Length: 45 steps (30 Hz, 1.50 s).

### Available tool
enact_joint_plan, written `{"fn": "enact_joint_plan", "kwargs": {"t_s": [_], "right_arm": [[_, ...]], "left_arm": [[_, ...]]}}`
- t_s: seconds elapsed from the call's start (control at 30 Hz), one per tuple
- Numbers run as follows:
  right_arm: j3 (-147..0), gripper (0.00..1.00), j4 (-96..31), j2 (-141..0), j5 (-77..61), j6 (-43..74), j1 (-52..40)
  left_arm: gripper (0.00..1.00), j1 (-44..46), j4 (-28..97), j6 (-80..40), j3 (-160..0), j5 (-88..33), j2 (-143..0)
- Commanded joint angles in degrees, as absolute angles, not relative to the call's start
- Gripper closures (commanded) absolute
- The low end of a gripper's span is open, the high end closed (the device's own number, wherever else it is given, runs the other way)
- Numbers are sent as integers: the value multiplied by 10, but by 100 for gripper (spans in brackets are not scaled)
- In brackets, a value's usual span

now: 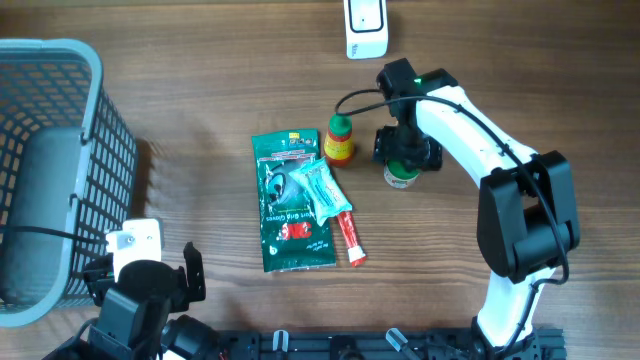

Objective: Scan the item barcode
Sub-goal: 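Reach the right gripper down to the green-capped jar and grasp it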

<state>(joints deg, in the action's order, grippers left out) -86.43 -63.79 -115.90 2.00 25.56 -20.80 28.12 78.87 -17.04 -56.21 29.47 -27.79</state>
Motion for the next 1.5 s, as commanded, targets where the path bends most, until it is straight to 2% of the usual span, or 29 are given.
{"fn": "enact_joint_plan", "kwargs": {"t_s": [0.0,0.1,0.17,0.27,0.37,0.43,0.53,0.77,1.07,1.1,1.13,1.2,1.27,1.37,1.47], "right_arm": [[-877,13,-648,-1130,43,89,-204],[-884,0,-651,-1089,28,108,-204],[-897,0,-651,-1042,16,191,-204],[-901,0,-637,-984,17,421,-203],[-900,0,-676,-966,17,720,-202],[-883,0,-682,-974,11,840,-202],[-861,0,-675,-1000,-14,919,-202],[-846,0,-633,-1095,-65,921,-201],[-846,0,-615,-1163,-49,919,-193],[-846,2,-615,-1163,-46,915,-192],[-846,9,-615,-1163,-45,908,-192],[-846,17,-607,-1163,-46,847,-191],[-846,26,-595,-1163,-46,727,-191],[-846,31,-596,-1163,-45,573,-191],[-848,28,-590,-1162,-45,371,-191]], "left_arm": [[0,281,787,-171,-563,295,-275],[0,281,787,-171,-563,295,-275],[0,281,787,-171,-563,295,-275],[0,281,787,-171,-563,295,-275],[0,281,787,-171,-563,295,-275],[0,281,787,-171,-563,295,-275],[0,281,787,-171,-563,295,-275],[0,281,787,-171,-563,295,-275],[0,281,787,-171,-563,295,-275],[0,281,787,-171,-563,295,-275],[0,281,787,-171,-563,295,-275],[0,281,787,-171,-563,295,-275],[0,281,787,-171,-563,295,-275],[0,281,787,-171,-563,295,-275],[0,281,787,-171,-563,295,-275]]}}
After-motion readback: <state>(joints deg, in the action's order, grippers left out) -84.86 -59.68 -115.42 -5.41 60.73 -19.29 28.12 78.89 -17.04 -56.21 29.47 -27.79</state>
